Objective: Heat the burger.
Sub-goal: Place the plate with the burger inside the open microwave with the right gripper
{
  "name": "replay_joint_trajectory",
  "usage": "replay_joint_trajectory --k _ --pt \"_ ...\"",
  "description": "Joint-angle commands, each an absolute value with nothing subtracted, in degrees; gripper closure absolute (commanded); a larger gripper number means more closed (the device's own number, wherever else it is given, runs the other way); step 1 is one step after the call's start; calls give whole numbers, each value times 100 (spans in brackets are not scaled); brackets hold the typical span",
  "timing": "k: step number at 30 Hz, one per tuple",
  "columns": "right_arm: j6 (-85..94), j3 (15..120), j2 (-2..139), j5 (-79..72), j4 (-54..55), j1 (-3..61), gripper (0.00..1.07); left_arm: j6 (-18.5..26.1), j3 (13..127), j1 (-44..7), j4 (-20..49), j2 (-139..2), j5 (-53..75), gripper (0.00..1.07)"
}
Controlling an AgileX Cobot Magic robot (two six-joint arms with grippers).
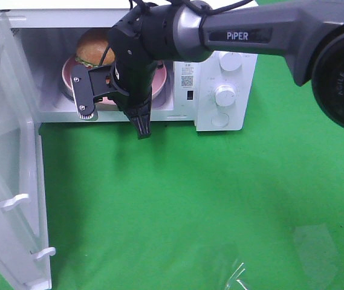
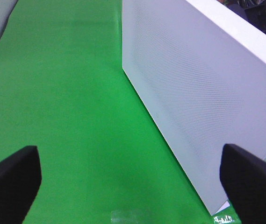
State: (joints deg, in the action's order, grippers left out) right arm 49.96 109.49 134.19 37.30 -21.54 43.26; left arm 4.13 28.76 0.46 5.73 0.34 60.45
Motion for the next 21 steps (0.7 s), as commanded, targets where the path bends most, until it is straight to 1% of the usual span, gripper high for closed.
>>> replay_joint_trajectory --k 1,14,21 --pt "4945 11110 13407 3243 -2309 4223 107 407 2853 46 590 155 5964 10" --pt "5019 11110 13436 2659 -2326 4142 107 407 2853 46 590 155 5964 10" --pt "5139 11110 13465 2636 -2326 4142 107 407 2853 46 590 155 5964 10"
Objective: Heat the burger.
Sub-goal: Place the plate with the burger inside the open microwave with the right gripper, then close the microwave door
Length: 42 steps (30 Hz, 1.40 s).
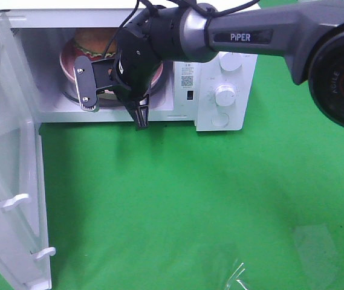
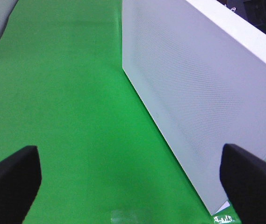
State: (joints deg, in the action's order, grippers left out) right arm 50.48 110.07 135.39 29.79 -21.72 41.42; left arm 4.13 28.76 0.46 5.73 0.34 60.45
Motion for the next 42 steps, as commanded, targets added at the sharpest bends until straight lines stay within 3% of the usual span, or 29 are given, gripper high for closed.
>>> replay_joint_trajectory --k 1,12,17,25,28,42 --pt "5139 11110 13465 2636 -2326 4142 107 407 2853 46 590 155 5964 10" --pt "5157 11110 13619 2636 -2160 4142 105 401 2853 46 590 155 5964 10" --pt "4922 11110 13619 2590 -2160 4142 96 401 2853 46 590 155 5964 10" --pt "4778 11110 13619 2595 -2172 4142 69 401 2853 46 590 155 5964 10" --pt "4778 11098 13613 2613 -2172 4142 64 401 2853 46 590 155 5964 10" --pt "4624 10989 13510 2710 -2160 4160 63 401 2853 46 590 155 5964 10"
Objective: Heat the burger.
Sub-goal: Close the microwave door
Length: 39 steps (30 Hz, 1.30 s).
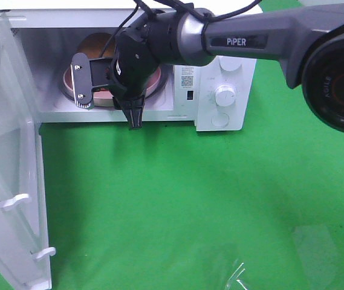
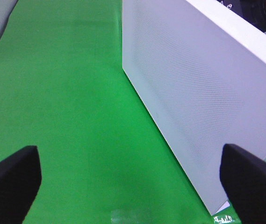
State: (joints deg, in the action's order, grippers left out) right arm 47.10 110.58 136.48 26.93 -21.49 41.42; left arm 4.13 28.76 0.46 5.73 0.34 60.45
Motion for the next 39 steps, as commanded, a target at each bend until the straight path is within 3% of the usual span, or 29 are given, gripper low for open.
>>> replay_joint_trajectory --k 1,8,14,20,39 --pt "4624 10989 13510 2710 -2160 4160 63 401 2853 46 590 155 5964 10" --pt "4629 10348 13075 2464 -2166 4160 56 401 2853 46 590 155 5964 10" --pt "4629 9580 12588 2275 -2172 4160 38 401 2853 46 590 155 5964 10" --pt "4629 9156 12290 2252 -2177 4160 31 407 2853 46 590 155 5964 10" --pt "3936 7575 10938 2097 -2177 4160 31 407 2853 46 590 155 5964 10"
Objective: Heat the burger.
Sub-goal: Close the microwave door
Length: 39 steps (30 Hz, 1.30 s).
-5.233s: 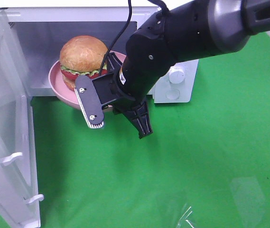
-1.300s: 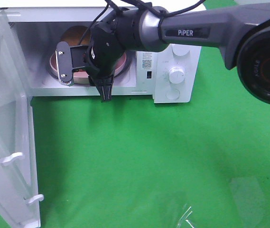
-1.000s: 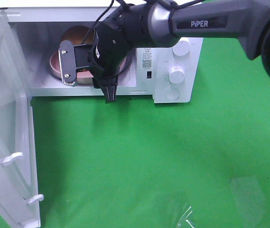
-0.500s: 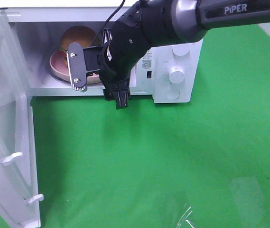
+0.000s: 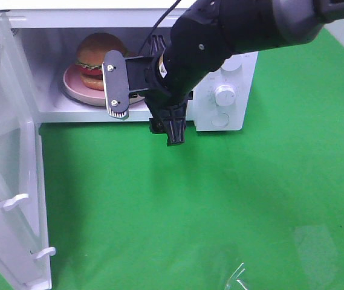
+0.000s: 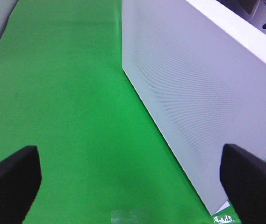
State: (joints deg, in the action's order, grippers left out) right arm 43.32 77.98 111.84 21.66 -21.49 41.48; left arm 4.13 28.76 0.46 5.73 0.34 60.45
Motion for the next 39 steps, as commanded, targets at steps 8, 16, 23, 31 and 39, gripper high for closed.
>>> replay_joint_trajectory --k 8,16,23,31,39 --pt "2744 6641 10159 2080 -2172 4160 31 407 2853 46 590 155 5964 10" --pt "1593 5649 9351 2080 -1960 4160 31 407 2853 46 590 155 5964 10" --pt "52 4813 8440 2114 -1851 4160 31 407 2853 46 590 155 5964 10" --pt "-1100 4320 7380 2744 -1805 4160 31 407 2853 46 590 155 5964 10" --pt "-1226 4309 6440 4876 -1518 4160 31 407 2853 46 590 155 5964 10"
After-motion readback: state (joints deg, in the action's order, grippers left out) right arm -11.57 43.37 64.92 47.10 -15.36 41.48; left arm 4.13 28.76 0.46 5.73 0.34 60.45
